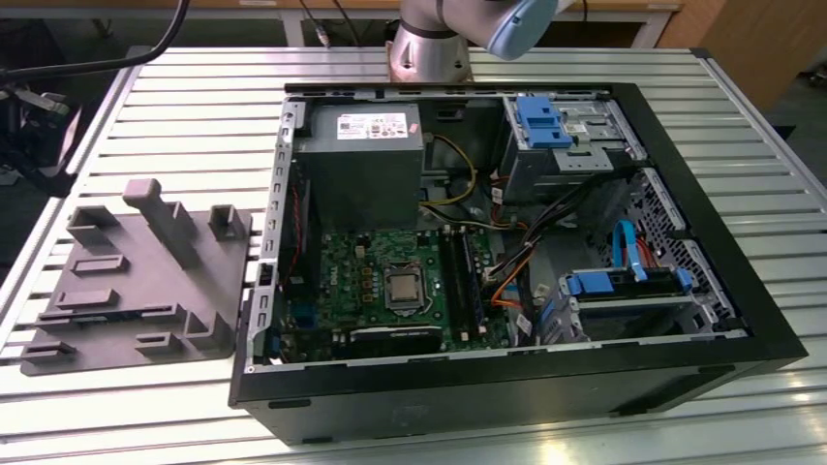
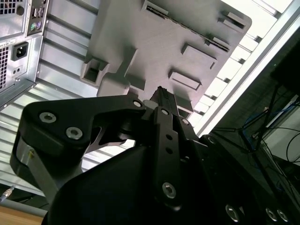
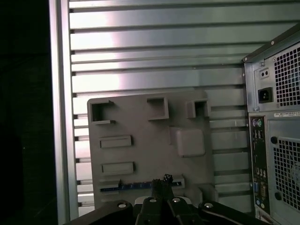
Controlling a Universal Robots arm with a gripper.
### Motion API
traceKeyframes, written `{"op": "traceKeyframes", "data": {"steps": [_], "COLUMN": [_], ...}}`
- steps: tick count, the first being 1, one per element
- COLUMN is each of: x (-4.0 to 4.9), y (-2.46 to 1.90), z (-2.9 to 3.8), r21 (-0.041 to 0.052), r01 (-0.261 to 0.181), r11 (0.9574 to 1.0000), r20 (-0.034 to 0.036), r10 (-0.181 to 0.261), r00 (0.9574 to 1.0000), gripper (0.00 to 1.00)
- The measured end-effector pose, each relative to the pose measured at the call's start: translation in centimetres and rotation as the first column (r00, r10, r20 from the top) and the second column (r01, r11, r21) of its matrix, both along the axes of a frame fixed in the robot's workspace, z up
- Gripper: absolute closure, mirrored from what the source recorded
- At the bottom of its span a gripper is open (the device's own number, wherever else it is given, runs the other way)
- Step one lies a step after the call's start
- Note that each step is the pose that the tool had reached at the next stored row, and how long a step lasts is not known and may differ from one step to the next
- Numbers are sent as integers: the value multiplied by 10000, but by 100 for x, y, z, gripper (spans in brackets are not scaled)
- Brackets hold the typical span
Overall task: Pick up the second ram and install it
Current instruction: 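Reach for the second ram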
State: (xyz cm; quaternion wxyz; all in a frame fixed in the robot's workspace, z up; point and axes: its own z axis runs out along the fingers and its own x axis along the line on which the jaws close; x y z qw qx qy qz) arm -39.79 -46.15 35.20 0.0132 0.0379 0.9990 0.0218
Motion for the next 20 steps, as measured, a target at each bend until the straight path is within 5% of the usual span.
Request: {"op": "traceKeyframes", "data": {"steps": [20], "x": [-38], "y": [-26], "z": [-33], "r21": [0], "r01": [0], "r11": [10000], "r20": [0], "r10": [0], "r00": [10000], "gripper": [89]}}
